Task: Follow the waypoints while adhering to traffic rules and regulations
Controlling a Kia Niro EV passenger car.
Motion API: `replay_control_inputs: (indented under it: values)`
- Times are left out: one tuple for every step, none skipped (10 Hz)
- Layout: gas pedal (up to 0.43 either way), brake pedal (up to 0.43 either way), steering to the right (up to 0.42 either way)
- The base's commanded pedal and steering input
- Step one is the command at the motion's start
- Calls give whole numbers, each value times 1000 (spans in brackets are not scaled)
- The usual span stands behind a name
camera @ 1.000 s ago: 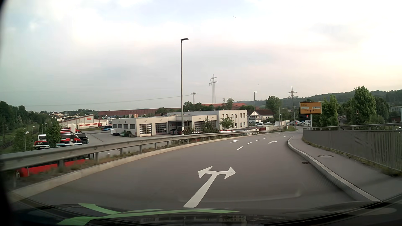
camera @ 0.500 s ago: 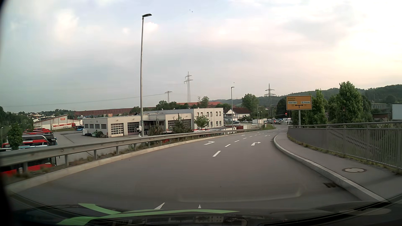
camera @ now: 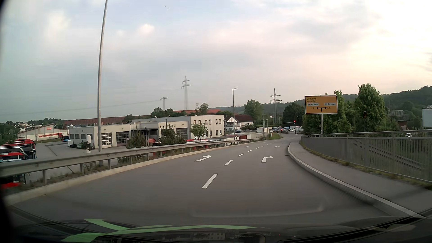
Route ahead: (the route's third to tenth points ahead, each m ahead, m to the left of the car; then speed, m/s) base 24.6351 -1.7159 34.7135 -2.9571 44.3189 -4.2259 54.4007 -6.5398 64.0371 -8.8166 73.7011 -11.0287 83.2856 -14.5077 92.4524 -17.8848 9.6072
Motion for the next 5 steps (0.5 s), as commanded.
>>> replay_control_inputs:
  values:
    - [39,0,48]
    - [39,0,44]
    - [39,0,36]
    - [39,0,29]
    - [39,0,28]
